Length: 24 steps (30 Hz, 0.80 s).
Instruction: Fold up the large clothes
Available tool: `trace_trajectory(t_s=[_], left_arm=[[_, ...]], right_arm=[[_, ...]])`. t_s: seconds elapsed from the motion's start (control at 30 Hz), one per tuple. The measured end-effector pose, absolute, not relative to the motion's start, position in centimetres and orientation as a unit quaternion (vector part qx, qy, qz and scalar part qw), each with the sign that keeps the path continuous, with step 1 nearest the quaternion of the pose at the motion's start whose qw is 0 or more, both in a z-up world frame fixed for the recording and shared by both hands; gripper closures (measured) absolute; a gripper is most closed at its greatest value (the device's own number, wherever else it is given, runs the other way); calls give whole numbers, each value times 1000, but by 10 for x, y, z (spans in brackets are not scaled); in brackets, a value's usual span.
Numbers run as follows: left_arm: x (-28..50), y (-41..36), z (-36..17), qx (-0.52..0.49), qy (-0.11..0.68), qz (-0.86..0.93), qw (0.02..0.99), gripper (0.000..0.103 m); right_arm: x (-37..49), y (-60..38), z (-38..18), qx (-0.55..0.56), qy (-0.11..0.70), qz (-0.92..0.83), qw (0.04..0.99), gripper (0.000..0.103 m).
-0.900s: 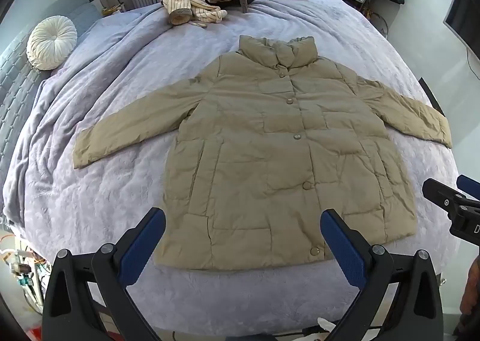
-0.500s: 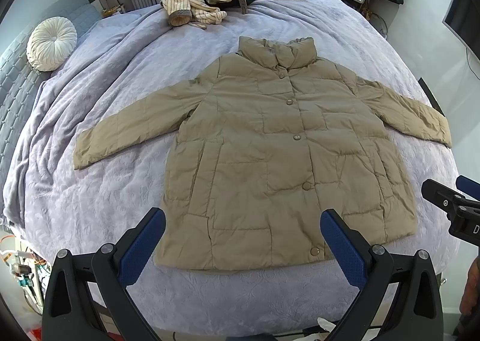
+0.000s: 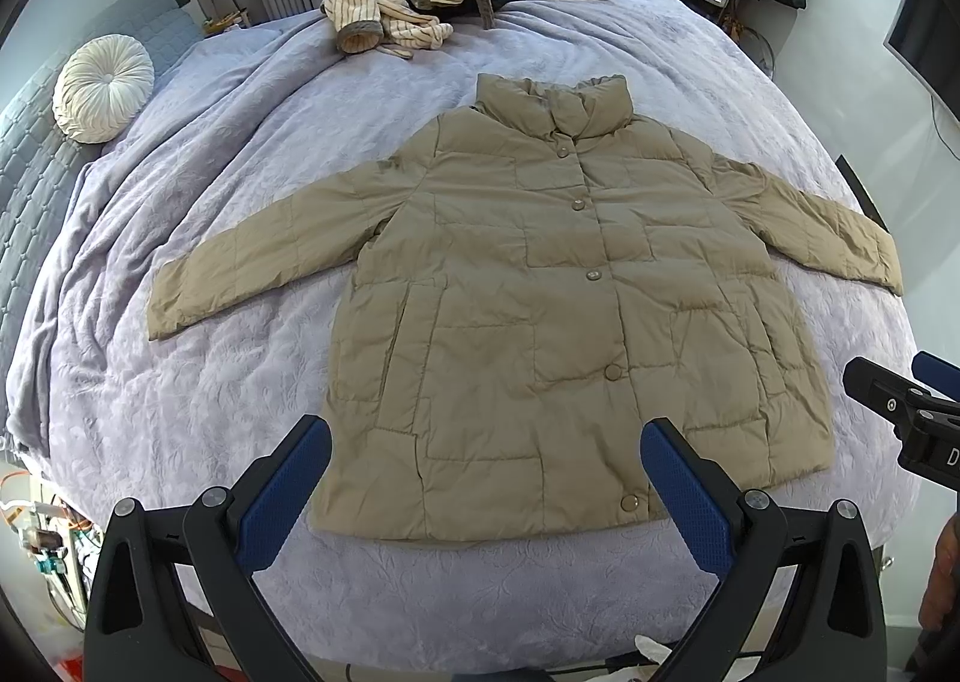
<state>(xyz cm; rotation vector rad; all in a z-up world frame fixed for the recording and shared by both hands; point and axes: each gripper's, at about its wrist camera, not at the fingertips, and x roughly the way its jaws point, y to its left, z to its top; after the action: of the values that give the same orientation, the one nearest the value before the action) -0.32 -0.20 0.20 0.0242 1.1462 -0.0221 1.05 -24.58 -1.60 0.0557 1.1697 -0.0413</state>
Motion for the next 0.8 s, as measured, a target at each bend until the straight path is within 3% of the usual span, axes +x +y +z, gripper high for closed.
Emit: trace_trajectory(t_s=[0.8], left_arm=[[-4, -2, 2, 12, 541, -11, 841, 0]], right_arm=[[9, -246, -15, 27, 552, -18, 833, 0]])
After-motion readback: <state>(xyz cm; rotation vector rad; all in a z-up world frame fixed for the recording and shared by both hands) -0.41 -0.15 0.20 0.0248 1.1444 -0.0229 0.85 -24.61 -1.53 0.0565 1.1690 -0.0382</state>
